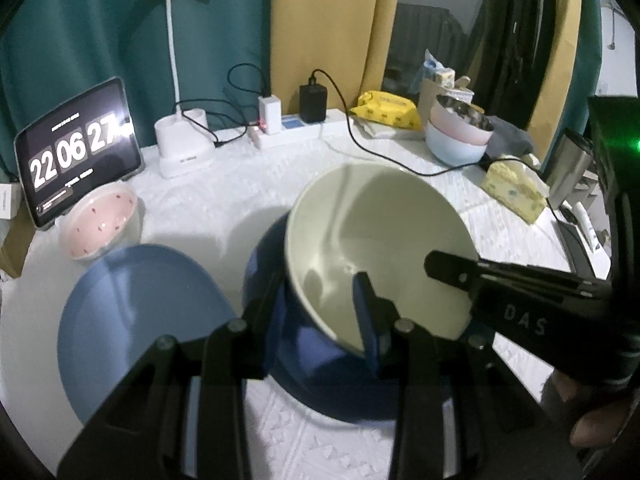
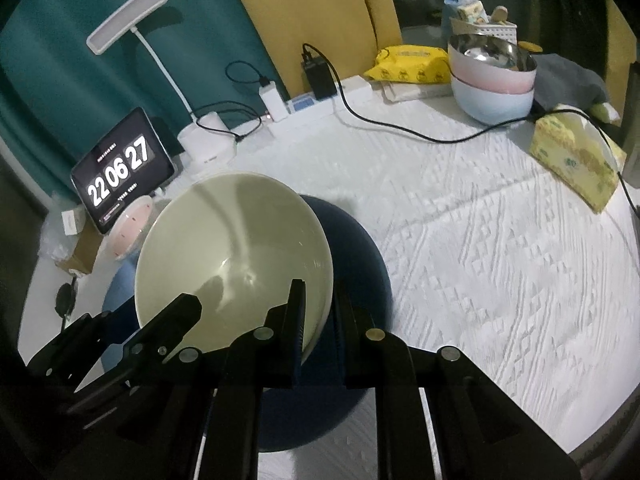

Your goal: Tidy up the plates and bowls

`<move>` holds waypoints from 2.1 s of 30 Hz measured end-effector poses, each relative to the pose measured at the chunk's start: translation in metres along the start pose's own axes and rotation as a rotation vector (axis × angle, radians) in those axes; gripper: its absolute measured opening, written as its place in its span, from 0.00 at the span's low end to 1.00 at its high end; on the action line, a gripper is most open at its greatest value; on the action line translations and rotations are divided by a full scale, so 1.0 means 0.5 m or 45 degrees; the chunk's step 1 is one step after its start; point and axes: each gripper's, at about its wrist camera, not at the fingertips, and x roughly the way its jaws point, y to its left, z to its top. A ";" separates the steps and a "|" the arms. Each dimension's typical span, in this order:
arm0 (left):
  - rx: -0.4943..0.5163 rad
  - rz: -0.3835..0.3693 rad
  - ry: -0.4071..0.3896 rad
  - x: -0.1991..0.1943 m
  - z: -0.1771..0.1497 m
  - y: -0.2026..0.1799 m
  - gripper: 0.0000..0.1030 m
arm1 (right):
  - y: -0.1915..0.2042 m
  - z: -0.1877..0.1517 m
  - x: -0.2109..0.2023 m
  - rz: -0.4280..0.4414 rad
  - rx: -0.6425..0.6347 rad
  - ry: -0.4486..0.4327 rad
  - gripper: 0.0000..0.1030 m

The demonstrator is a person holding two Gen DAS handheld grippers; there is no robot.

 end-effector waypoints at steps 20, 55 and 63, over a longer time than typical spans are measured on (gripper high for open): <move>-0.001 -0.012 0.018 0.008 -0.018 0.016 0.35 | 0.029 -0.008 -0.002 -0.139 -0.158 -0.061 0.23; -0.165 0.045 -0.150 -0.078 0.023 0.196 0.44 | 0.178 0.041 -0.014 -0.121 -0.273 -0.142 0.28; -0.199 0.058 -0.150 -0.071 0.023 0.239 0.44 | 0.219 0.050 0.008 -0.115 -0.307 -0.126 0.28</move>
